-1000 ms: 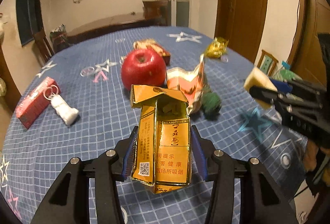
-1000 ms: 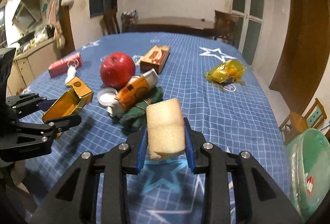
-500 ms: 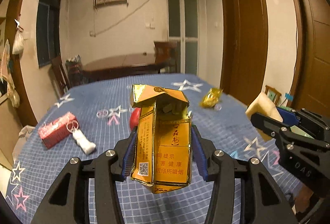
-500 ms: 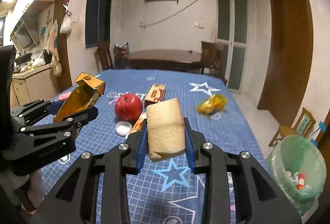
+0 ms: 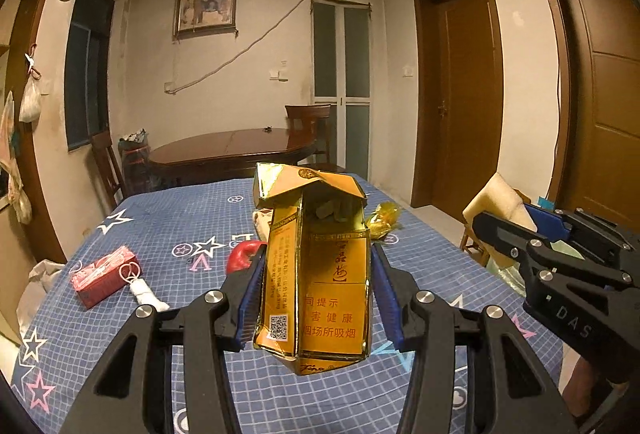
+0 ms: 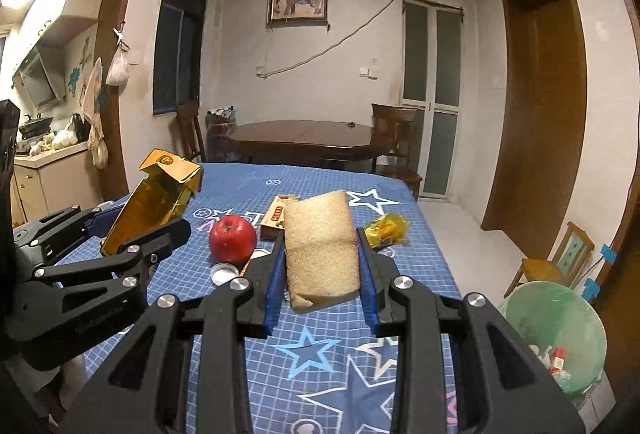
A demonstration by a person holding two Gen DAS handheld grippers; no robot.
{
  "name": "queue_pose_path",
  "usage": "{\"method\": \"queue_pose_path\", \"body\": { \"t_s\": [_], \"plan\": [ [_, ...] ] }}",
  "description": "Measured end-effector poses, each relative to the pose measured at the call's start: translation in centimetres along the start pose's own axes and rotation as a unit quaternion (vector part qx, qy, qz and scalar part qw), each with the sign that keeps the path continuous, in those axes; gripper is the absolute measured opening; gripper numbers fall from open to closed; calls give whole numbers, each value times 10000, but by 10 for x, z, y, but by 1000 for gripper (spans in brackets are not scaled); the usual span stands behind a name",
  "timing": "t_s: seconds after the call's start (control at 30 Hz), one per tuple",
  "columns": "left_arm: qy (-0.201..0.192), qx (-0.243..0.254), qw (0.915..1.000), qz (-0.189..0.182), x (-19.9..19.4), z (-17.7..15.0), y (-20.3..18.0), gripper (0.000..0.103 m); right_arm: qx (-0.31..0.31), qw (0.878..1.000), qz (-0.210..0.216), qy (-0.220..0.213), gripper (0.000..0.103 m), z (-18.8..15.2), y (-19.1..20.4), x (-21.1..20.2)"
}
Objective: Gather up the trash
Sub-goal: 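Carry the pack and sponge over the green bin and open both tools to drop them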
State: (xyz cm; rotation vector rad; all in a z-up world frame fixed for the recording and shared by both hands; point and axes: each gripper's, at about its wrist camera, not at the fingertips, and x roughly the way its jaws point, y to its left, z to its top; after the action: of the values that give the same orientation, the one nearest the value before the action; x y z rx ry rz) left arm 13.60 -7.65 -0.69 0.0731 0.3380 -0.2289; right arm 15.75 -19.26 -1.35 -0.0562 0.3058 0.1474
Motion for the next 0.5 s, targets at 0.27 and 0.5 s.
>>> {"method": "queue_pose_path", "body": {
  "t_s": [0.27,0.5],
  "plan": [
    [32,43,9999,-162,5,10,-25,51,130,9999,-90,16,30,2,-19,-4],
    [174,83,9992,-362,25,16,-47,51,245,9993,-212,195,30,-2,-44,-2]
  ]
}}
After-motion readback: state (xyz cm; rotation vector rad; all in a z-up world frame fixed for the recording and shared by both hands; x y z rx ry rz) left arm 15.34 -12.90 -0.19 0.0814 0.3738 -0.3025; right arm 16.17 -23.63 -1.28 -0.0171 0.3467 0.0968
